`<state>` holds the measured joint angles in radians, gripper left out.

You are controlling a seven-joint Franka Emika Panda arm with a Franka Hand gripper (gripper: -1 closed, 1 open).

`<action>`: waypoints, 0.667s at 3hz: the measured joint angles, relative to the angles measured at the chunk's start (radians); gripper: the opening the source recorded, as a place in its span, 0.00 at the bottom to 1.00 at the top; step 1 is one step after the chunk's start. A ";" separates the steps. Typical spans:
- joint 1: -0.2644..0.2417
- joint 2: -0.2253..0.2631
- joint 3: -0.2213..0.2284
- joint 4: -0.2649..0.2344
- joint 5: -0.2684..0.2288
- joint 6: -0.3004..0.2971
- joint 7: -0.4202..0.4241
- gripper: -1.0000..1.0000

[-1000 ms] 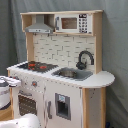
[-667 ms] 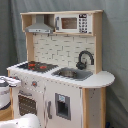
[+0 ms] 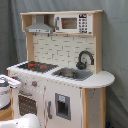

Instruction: Play with the kitchen

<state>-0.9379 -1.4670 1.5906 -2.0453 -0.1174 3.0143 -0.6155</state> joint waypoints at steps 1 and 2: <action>0.000 0.000 0.000 0.000 0.001 0.000 0.103 0.00; 0.000 0.000 0.000 0.001 0.003 0.000 0.209 0.00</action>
<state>-0.9379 -1.4670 1.5907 -2.0444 -0.1149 3.0143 -0.4065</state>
